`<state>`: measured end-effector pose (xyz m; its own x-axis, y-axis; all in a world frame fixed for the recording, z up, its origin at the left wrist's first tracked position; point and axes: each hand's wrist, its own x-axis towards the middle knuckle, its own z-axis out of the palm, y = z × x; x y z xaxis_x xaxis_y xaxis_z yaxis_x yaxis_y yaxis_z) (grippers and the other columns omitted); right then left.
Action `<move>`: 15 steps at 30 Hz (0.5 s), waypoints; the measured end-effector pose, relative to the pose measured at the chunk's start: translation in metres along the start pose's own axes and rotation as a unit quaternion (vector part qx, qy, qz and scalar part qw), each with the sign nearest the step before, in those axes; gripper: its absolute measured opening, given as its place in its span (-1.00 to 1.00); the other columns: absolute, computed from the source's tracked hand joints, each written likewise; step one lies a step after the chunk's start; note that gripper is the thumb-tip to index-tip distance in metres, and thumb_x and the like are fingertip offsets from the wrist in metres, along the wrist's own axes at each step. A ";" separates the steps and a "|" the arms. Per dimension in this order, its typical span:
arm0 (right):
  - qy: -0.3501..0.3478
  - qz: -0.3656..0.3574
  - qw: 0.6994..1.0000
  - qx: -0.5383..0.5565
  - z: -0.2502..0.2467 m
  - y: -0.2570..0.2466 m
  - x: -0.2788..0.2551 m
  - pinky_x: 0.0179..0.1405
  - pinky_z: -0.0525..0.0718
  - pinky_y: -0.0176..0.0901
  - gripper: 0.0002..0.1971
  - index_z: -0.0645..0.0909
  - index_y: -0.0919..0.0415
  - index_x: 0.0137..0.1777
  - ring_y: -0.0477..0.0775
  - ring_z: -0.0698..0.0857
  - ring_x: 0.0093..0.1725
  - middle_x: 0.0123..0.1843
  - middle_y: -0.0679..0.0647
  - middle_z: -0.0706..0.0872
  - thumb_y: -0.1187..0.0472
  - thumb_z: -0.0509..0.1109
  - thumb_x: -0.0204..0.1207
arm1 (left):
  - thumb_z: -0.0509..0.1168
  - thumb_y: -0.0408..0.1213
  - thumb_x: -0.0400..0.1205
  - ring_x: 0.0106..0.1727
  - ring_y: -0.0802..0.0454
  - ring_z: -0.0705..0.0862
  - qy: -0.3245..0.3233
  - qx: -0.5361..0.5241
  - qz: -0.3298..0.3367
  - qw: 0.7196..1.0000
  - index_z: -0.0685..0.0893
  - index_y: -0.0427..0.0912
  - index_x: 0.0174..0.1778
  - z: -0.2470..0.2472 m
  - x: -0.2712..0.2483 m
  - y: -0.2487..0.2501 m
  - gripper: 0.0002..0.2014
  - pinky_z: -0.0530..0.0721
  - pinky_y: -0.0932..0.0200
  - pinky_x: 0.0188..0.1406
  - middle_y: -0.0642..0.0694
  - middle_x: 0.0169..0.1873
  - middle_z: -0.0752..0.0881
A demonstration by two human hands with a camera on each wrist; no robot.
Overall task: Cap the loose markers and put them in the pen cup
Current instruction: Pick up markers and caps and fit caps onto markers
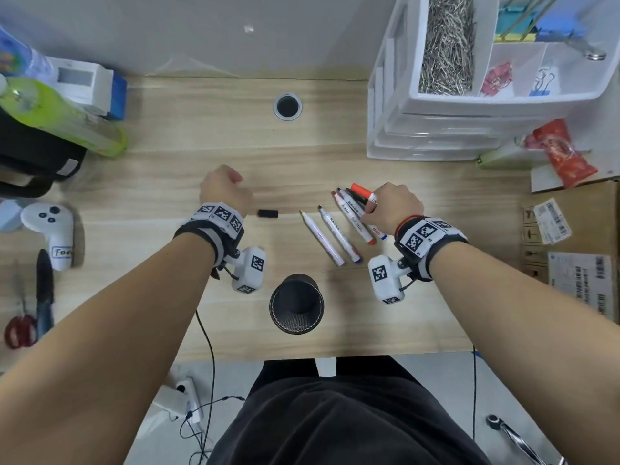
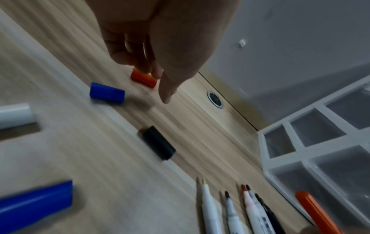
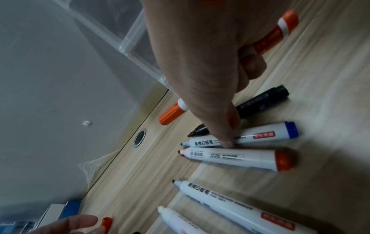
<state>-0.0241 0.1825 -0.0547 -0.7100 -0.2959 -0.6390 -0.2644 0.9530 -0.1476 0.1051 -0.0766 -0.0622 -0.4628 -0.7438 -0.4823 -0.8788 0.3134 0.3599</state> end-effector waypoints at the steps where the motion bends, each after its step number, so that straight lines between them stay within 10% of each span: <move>1: 0.000 -0.002 1.000 -0.008 0.000 -0.001 0.000 -0.31 0.57 -0.13 -0.89 0.66 0.10 -0.22 0.20 0.68 -0.27 -0.33 0.05 0.65 0.08 0.45 0.42 | 0.33 -0.36 0.48 -0.19 -0.09 0.71 0.014 -0.001 0.002 1.000 0.66 -0.03 0.00 -0.001 0.005 -0.001 -0.78 0.70 0.10 -0.30 -0.07 -0.05 0.74; 6: -0.010 -0.007 1.000 -0.020 -0.001 -0.005 -0.001 -0.29 0.53 -0.12 -0.71 0.40 0.08 -0.38 0.22 0.62 -0.29 -0.38 0.04 0.52 0.06 0.45 0.42 | 0.36 -0.35 0.53 -0.28 -0.05 0.66 0.017 0.008 0.020 1.000 0.67 -0.02 -0.10 -0.009 0.017 -0.009 -0.88 0.56 0.19 -0.40 -0.04 -0.16 0.73; 15: -0.018 -0.117 0.980 0.161 -0.017 -0.049 0.003 -0.12 0.75 -0.05 -0.78 0.76 0.14 -0.23 0.11 0.76 -0.22 -0.29 0.10 0.81 0.00 0.55 0.26 | 0.54 -0.09 0.47 -0.16 -0.01 0.65 -0.014 -0.013 0.015 1.000 0.68 -0.05 -0.01 -0.012 0.003 -0.044 -0.74 0.57 0.18 -0.21 0.00 -0.11 0.71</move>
<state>-0.0243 0.1336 -0.0365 -0.6288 -0.5126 -0.5847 -0.1934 0.8314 -0.5209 0.1436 -0.1001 -0.0699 -0.4916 -0.7181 -0.4926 -0.8616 0.3190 0.3948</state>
